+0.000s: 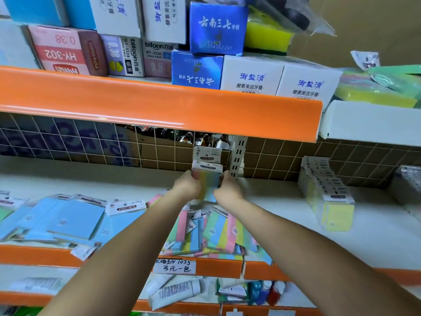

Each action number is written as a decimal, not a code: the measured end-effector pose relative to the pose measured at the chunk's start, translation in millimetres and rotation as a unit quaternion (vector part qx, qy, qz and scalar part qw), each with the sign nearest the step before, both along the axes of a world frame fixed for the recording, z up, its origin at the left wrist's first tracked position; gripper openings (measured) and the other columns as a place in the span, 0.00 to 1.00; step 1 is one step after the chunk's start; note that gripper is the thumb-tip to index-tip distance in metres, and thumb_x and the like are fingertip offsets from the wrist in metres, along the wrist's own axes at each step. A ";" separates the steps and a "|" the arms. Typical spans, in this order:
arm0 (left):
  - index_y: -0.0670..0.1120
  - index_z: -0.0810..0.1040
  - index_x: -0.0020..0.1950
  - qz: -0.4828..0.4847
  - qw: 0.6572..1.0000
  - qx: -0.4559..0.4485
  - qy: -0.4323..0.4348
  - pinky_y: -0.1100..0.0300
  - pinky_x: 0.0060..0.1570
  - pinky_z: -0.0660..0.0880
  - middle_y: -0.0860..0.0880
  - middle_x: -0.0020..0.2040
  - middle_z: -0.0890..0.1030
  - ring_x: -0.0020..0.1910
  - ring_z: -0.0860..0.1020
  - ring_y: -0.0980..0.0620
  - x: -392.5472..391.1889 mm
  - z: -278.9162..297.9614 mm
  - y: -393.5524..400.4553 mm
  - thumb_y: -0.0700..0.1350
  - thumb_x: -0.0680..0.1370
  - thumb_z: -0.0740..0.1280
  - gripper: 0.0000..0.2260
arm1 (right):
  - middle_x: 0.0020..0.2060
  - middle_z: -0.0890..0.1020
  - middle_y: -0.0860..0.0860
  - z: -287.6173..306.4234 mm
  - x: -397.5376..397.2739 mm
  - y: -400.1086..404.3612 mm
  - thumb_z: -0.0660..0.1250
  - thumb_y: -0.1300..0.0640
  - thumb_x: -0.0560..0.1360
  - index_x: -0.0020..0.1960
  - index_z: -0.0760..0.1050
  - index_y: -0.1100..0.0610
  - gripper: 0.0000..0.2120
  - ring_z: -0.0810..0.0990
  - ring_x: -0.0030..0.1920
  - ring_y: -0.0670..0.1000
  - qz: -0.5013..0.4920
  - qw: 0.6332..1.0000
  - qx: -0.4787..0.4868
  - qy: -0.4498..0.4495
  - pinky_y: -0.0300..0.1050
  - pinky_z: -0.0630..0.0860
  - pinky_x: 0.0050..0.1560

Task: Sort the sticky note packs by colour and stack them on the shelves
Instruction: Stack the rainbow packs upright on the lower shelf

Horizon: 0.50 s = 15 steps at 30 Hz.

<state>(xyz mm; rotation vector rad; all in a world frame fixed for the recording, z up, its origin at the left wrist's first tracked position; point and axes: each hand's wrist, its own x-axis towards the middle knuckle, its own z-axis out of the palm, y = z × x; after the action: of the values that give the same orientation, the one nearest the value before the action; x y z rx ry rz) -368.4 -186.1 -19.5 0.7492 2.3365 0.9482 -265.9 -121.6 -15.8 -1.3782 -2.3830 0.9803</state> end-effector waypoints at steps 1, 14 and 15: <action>0.43 0.70 0.64 -0.004 1.000 -0.004 -0.001 0.53 0.51 0.76 0.40 0.59 0.78 0.55 0.78 0.40 -0.4 -2.3 4.3 0.45 0.79 0.57 0.15 | 0.52 0.78 0.56 -2.0 0.0 0.8 0.63 0.64 0.76 0.62 0.66 0.59 0.16 0.74 0.43 0.55 -0.004 1.000 -0.016 0.013 0.43 0.70 0.38; 0.45 0.50 0.78 -0.011 0.996 -0.031 -0.088 0.53 0.61 0.68 0.39 0.70 0.69 0.66 0.71 0.41 -9.0 -26.5 30.7 0.45 0.81 0.57 0.27 | 0.50 0.72 0.53 -19.9 -16.1 20.8 0.56 0.64 0.79 0.75 0.57 0.53 0.26 0.67 0.33 0.46 0.006 0.988 -0.152 0.013 0.38 0.63 0.30; 0.43 0.54 0.76 -0.014 0.995 -0.029 -0.093 0.53 0.60 0.68 0.39 0.68 0.71 0.64 0.72 0.40 -11.1 -29.6 31.4 0.45 0.81 0.57 0.25 | 0.50 0.72 0.53 -20.7 -17.5 21.6 0.55 0.64 0.79 0.75 0.57 0.52 0.25 0.68 0.33 0.47 0.011 0.988 -0.151 0.010 0.38 0.63 0.30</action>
<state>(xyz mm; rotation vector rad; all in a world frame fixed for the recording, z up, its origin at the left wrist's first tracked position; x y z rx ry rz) -379.5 -154.6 -49.1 0.6406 2.1763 0.8948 -283.5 -100.0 -36.5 -1.4315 -2.3089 1.4018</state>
